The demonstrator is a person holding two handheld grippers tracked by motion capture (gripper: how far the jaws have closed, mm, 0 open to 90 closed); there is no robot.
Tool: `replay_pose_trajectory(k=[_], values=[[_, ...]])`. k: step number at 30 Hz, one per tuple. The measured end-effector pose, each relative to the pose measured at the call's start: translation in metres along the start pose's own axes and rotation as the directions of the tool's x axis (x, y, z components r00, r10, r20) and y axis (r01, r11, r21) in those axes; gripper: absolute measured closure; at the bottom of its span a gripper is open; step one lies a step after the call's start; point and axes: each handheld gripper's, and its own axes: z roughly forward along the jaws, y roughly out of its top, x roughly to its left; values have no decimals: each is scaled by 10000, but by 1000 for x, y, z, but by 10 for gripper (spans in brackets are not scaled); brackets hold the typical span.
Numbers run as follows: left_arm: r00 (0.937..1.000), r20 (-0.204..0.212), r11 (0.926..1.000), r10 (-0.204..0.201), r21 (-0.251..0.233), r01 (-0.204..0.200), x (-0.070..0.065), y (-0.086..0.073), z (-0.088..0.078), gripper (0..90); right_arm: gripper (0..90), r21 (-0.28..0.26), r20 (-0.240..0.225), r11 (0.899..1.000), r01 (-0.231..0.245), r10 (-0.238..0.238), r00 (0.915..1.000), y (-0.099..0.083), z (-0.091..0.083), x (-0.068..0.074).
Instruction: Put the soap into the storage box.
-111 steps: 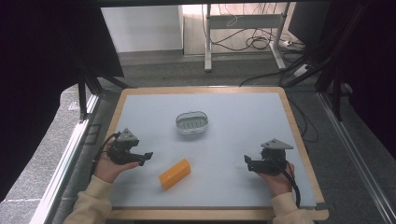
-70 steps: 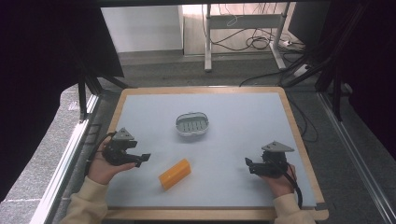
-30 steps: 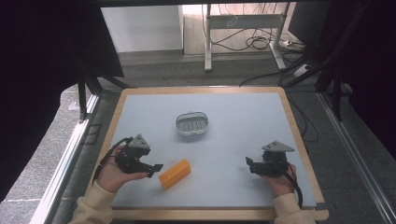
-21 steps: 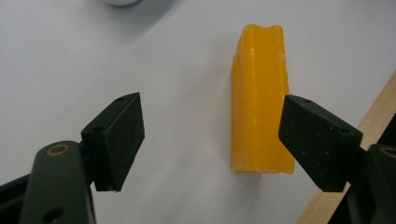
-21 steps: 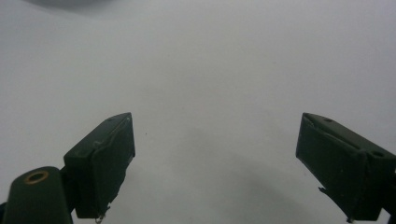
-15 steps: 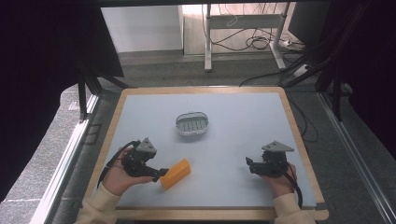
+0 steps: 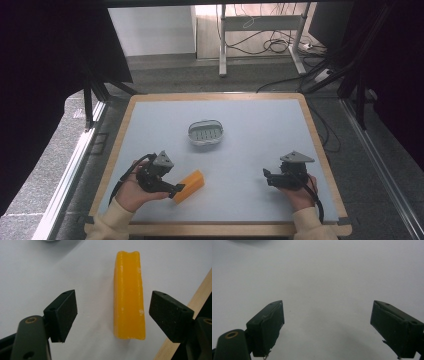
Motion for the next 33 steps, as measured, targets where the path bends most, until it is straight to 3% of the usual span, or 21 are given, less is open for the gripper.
replay_pose_trajectory(k=[9, 12, 23, 26, 33], values=[[10000, 74, 9998, 45, 204, -46, -5, 2, 10, 225, 121, 45, -13, 10000, -5, 5, 10000, 0, 0, 0], [9999, -139, 9994, 59, 356, -54, -6, 4, 16, 226, 121, 60, -7, 10000, 4, -4, 10000, 0, 1, 0], [10000, -27, 9973, 54, 738, -52, -11, 12, 36, 234, 121, 74, 48, 10000, -16, 16, 10000, 0, 0, -1], [9998, 201, 9970, -85, 770, 69, -12, 14, 40, 260, 121, 89, 74, 10000, -38, 37, 10000, 0, 0, -1], [9997, 204, 9944, -94, 1058, 72, -15, 18, 48, 335, 121, 102, 110, 9999, -21, 20, 9999, 0, 0, -1]])
